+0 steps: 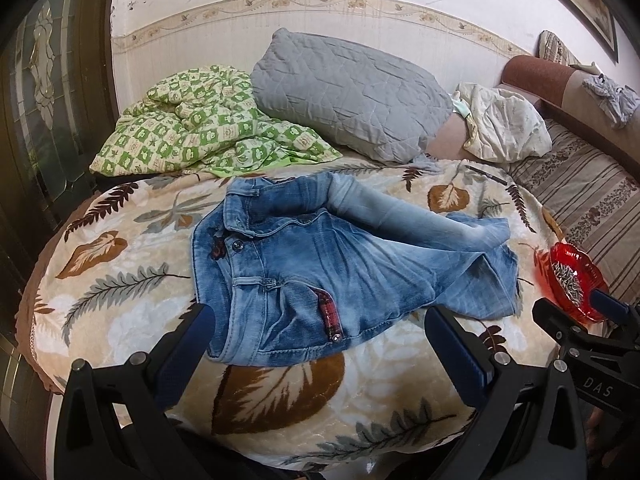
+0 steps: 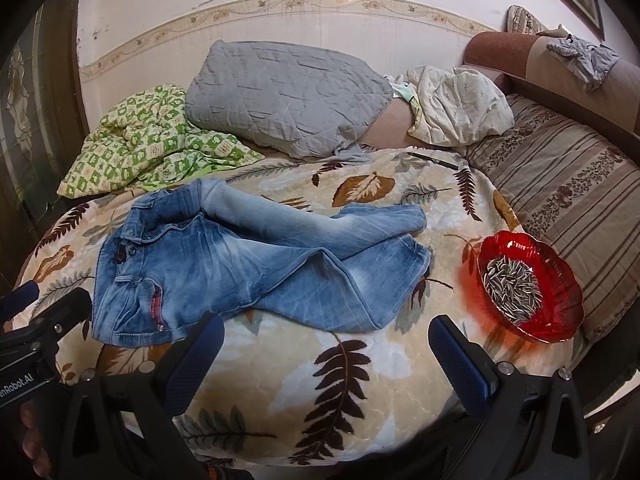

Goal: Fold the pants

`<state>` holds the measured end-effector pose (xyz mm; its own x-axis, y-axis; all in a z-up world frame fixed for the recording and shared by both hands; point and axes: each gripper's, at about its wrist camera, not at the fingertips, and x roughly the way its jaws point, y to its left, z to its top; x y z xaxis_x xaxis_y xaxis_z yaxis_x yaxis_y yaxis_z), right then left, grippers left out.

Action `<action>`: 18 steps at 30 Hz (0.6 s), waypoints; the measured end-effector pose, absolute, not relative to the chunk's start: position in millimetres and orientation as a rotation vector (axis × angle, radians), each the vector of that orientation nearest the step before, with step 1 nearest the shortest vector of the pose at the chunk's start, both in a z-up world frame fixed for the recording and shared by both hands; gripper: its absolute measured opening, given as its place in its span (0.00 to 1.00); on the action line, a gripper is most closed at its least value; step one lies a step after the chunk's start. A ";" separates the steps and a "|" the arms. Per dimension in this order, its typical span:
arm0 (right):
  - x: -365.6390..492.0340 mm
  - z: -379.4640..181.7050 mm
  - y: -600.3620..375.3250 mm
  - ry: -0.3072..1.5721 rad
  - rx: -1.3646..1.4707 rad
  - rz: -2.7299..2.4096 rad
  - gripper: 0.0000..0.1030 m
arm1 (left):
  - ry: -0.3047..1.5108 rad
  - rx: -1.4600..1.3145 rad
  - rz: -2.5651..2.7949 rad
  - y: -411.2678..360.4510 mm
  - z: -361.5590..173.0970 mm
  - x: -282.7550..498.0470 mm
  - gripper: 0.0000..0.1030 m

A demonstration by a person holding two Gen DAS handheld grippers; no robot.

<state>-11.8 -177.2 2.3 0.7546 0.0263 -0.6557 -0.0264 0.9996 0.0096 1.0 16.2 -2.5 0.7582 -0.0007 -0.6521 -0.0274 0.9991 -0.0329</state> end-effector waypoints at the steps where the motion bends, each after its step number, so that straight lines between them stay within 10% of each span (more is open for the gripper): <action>1: -11.9 2.2 -177.9 0.715 0.001 0.027 1.00 | 0.711 -0.041 0.014 16.2 -2.5 1.0 1.00; 18: -10.8 0.5 -180.2 0.726 0.028 0.069 1.00 | 0.709 -0.033 -0.020 10.0 -3.5 4.4 1.00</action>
